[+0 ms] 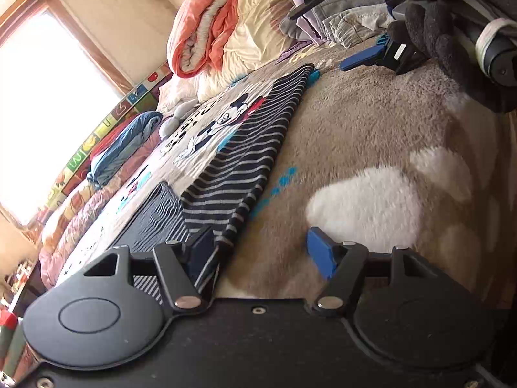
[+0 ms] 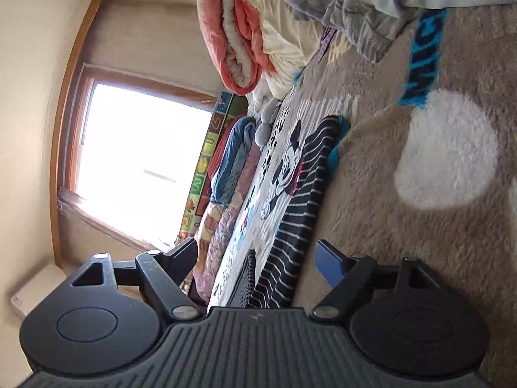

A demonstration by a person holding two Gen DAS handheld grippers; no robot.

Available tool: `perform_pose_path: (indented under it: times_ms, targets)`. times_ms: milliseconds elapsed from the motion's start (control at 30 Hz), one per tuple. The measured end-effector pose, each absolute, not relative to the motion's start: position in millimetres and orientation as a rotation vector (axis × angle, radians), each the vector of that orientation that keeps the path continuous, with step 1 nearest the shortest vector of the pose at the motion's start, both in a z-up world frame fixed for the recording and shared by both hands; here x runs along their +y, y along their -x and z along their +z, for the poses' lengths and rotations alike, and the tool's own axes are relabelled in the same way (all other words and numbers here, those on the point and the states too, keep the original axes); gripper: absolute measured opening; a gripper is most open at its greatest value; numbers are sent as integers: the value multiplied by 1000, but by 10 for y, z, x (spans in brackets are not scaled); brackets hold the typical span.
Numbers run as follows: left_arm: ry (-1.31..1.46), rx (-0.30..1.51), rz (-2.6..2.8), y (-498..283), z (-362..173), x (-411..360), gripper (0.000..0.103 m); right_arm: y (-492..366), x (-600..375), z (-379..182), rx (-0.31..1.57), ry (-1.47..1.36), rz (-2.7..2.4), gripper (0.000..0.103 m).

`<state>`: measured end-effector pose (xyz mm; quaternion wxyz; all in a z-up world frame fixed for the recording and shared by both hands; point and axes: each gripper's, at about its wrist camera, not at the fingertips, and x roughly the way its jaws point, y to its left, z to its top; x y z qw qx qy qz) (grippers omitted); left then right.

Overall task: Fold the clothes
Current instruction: 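Grasp the striped garment edge with the left gripper, then lift the held striped edge with the left gripper and fold it over the garment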

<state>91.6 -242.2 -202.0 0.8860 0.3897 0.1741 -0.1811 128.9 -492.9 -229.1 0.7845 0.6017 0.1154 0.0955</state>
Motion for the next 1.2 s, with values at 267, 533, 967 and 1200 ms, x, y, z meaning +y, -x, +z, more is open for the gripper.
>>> perform_pose_path:
  times_ms: [267, 533, 967, 1200]
  targets:
    - [-945, 330, -354, -1532, -2051, -3224, 57, -1322, -5328, -2533, 116, -1473, 100, 76]
    - [-1069, 304, -345, -1948, -2127, -3801, 38, -1267, -5490, -2679, 40, -1568, 98, 76]
    - [-1218, 275, -291, -2485, -2267, -4394, 33, -1288, -5601, -2778, -25, -1647, 100, 76]
    - [-1196, 378, -302, -2760, -2264, -4534, 3, -1297, -5615, -2781, -49, -1661, 89, 76]
